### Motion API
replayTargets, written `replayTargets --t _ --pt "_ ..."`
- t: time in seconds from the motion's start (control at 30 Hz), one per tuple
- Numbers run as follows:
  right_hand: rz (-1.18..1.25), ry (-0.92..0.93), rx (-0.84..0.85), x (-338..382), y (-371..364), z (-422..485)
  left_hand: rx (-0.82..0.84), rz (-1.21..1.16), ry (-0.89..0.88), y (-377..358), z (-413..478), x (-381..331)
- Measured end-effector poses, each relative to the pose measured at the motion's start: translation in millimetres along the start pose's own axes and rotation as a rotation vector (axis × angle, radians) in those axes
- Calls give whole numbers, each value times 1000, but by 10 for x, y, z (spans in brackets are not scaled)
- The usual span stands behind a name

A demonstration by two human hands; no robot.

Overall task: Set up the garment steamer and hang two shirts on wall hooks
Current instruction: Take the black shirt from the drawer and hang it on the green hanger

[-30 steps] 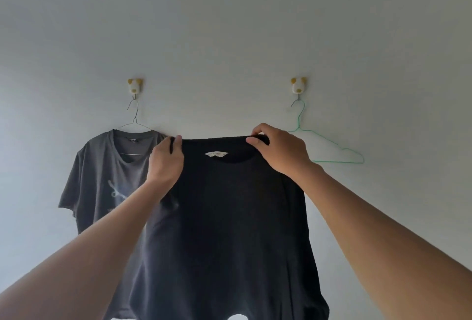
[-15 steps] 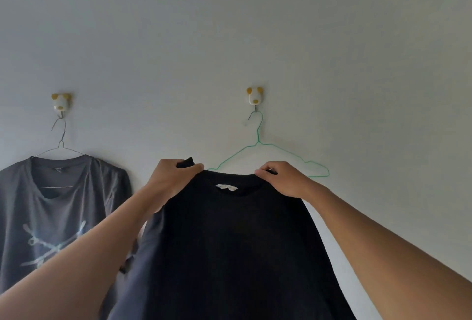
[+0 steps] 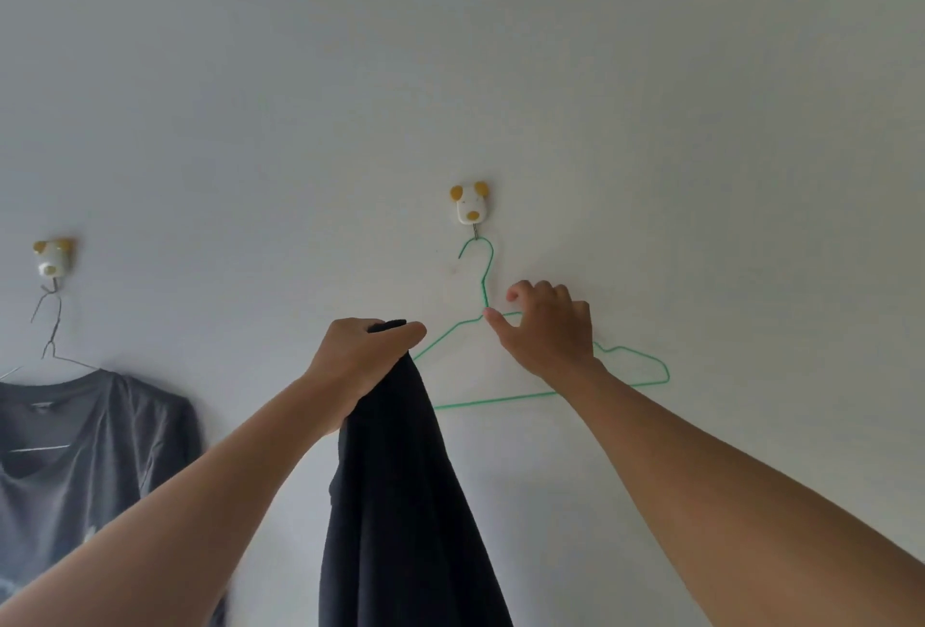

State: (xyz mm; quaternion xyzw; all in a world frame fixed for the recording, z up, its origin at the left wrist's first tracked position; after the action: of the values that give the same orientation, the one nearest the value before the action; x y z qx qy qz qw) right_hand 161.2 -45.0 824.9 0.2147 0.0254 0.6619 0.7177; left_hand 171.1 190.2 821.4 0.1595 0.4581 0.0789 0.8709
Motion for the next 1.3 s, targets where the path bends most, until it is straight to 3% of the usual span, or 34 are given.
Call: replayTargets --t 0.13,0.5,0.8,0.97,1.13,1.3 --pt "39 -30 -45 134 -56 31 -46 59 -13 14 56 85" --pt "164 -117 115 351 -82 107 -152 73 15 223 25 292" --pt "429 -210 -137 223 401 246 -128 17 28 413 16 307" --pt "642 -222 -288 180 608 -261 -147 -73 129 596 -141 403" --pt "580 -262 -140 127 441 -1012 -149 -159 248 800 -436 471" --pt "575 -293 -101 80 402 -1397 -130 -182 265 1007 -653 412"
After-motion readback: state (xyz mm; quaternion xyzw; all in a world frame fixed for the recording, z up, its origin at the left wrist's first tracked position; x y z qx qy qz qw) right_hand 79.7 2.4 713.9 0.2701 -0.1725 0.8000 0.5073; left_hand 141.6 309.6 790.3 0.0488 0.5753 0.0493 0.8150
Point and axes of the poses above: each hand's wrist, its own z-axis towards the middle knuckle, its own y-axis out of the back of the hand, x = y × z, the point moved 5 cm from there along z, towards the middle knuckle, and after that the axes turned 1 degree about -z, right-handed, at the moved point
